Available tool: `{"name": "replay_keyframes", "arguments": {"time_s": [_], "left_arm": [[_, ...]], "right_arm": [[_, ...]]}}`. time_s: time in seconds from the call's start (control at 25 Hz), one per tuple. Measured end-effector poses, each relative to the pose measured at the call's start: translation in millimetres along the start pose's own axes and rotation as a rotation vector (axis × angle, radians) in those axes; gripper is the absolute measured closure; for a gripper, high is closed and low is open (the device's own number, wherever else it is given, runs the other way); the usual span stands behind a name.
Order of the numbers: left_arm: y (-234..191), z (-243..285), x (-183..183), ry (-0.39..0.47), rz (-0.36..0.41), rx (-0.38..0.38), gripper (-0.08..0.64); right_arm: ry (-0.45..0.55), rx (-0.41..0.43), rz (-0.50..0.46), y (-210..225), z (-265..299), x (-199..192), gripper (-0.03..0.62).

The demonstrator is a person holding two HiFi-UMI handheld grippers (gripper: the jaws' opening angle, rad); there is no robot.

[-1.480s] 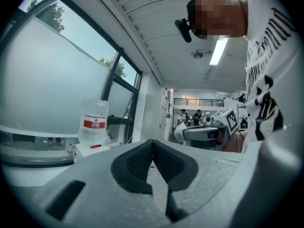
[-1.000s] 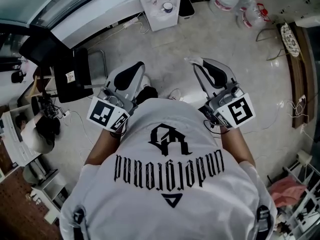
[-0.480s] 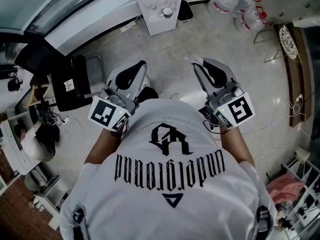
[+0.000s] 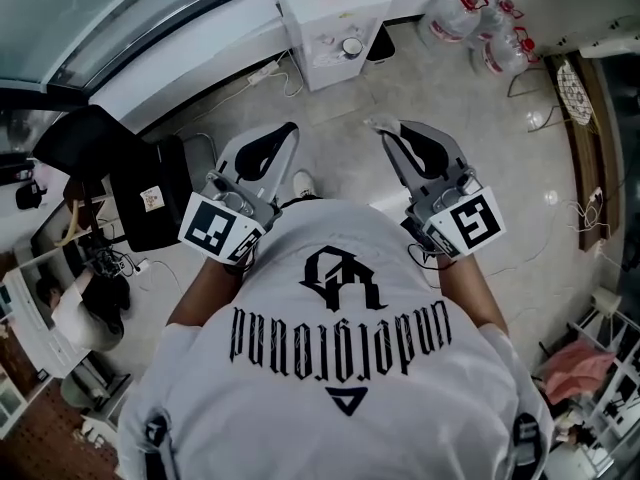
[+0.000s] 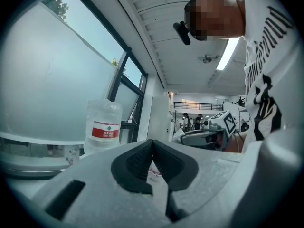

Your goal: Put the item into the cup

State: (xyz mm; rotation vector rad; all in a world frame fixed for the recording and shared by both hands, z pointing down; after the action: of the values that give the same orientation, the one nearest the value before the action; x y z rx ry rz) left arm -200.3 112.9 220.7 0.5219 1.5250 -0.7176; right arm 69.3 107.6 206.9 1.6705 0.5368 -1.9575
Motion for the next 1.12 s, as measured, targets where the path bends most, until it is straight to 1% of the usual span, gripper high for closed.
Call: {"name": "replay_keyframes", "arguments": {"time_s": [0.28,0.6,0.84,1.12], "left_arm": [[-54,-9,4,0.006,-0.014,-0.044,0.548],[-76,7,-1,-0.007,-0.040,-0.072,0.548],[-76,31,-1,-0.016,-0.036,-0.051,0.548],[-73,71,3,-0.028,-0.023,0.010,0.548]], "right_arm": [[-0.020,-0.039,0.005,-15,47,6,0.540],[-0.044,-0.072,0.020,-5,61,5,0.540],[-0.050,-0.059,0.038,24,60,-3,0.540],[-0.044,0.001,0.027,82,60,-3,0.540]]}}
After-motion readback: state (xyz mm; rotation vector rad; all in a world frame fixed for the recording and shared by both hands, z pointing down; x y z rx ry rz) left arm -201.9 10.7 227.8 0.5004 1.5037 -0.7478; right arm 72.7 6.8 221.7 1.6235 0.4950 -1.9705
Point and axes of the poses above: the fingertips, and each gripper's own axes: z forward along the fingers, y to its right, x out of its top, the point moved 10 cm from there along -z, backward along the fingers, and after that the axes turned 2 degrees about x, right-handed, at the moved point
